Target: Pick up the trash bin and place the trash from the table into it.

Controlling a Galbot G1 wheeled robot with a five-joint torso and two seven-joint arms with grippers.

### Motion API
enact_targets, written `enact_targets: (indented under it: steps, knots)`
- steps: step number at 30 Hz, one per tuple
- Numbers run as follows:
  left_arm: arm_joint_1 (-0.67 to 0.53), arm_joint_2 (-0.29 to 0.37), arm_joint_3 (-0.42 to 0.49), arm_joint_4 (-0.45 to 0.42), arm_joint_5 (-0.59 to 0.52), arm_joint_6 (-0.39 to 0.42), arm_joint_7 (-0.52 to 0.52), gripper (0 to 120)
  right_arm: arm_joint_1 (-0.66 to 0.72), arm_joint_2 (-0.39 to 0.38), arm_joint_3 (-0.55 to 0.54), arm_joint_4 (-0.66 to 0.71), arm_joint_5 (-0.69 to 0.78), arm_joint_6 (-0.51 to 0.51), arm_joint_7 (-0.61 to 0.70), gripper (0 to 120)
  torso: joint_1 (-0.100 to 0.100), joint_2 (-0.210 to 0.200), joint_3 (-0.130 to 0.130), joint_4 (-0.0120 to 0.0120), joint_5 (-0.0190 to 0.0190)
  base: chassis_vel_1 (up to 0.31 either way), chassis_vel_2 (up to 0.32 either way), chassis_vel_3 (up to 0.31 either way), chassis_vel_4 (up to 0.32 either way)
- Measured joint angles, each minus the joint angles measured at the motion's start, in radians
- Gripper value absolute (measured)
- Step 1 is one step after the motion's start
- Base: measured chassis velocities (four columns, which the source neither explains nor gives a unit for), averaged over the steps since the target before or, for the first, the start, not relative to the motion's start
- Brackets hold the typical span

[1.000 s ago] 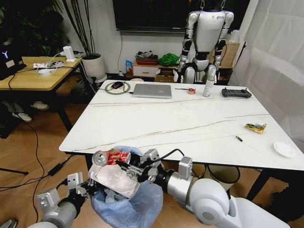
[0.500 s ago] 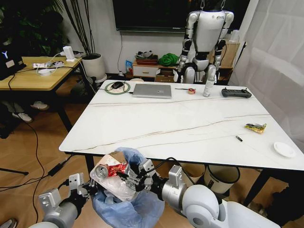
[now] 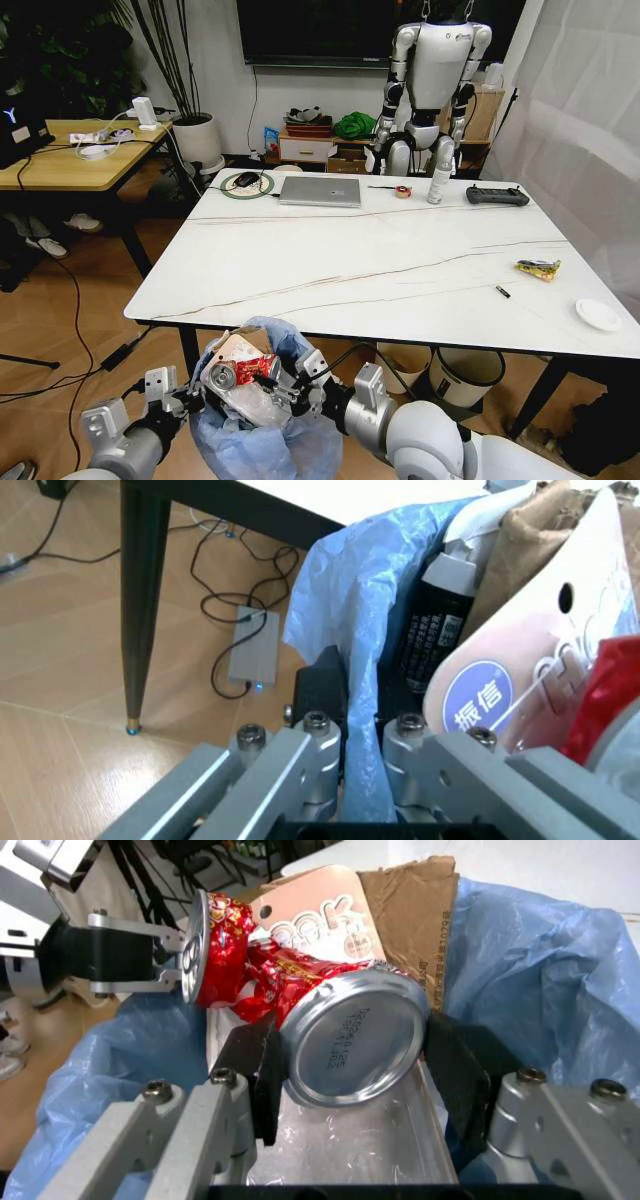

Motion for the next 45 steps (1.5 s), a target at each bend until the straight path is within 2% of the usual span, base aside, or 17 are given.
enact_targets:
  steps: [11, 15, 16, 18, 19, 21, 22, 26, 45]
  knots:
    - [-0.001, -0.004, 0.0, -0.002, 0.001, 0.0, 0.001, 0, 0.009, 0.0, 0.019, 0.02, 0.006, 0.012, -0.005, 45, 0.0, 0.0, 0.0, 0.0, 0.0, 0.0, 0.0, 0.0, 0.0]
    - [-0.002, -0.004, -0.001, -0.002, 0.0, 0.0, 0.001, 0, 0.009, 0.0, 0.019, 0.023, 0.006, 0.014, -0.006, 53, 0.0, 0.0, 0.0, 0.0, 0.0, 0.0, 0.0, 0.0, 0.0]
    - [-0.002, -0.004, -0.001, -0.002, 0.0, 0.0, 0.001, 0, 0.008, -0.001, 0.02, 0.024, 0.006, 0.015, -0.007, 61, 0.0, 0.0, 0.0, 0.0, 0.0, 0.0, 0.0, 0.0, 0.0]
    - [-0.002, -0.005, -0.001, -0.002, 0.0, 0.0, 0.001, 0, 0.007, -0.003, 0.022, 0.025, 0.006, 0.016, -0.008, 66, 0.0, 0.0, 0.0, 0.0, 0.0, 0.0, 0.0, 0.0, 0.0]
    - [-0.002, -0.006, -0.001, -0.002, 0.0, -0.001, 0.001, 0, 0.006, -0.004, 0.024, 0.026, 0.005, 0.017, -0.008, 72, 0.0, 0.0, 0.0, 0.0001, -0.0001, 0.0, 0.0, 0.0, 0.0]
    - [-0.002, -0.006, -0.001, -0.002, 0.0, -0.001, 0.001, 0, 0.005, -0.005, 0.025, 0.027, 0.005, 0.017, -0.008, 75, 0.0, 0.0, 0.0, 0.0, 0.0, 0.0, 0.0, 0.0, 0.0]
    - [-0.001, -0.007, -0.001, -0.002, 0.0, -0.001, 0.002, 0, 0.004, -0.005, 0.025, 0.028, 0.005, 0.017, -0.008, 82, 0.0, 0.0, 0.0, 0.0, 0.0, 0.0, 0.0, 0.0, 0.0]
    - [-0.001, -0.007, -0.002, -0.002, -0.001, -0.002, 0.002, 0, 0.003, -0.008, 0.027, 0.033, 0.005, 0.017, -0.009, 98, 0.0, 0.0, 0.0, 0.0, 0.0, 0.0, 0.0, 0.0, 0.0]
    - [-0.008, -0.011, 0.006, 0.01, -0.003, -0.004, 0.004, 0, 0.018, -0.014, 0.102, 0.078, 0.049, 0.017, 0.01, 100, 0.0, 0.0, 0.0, 0.0, 0.0, 0.0, 0.0, 0.0, 0.0]
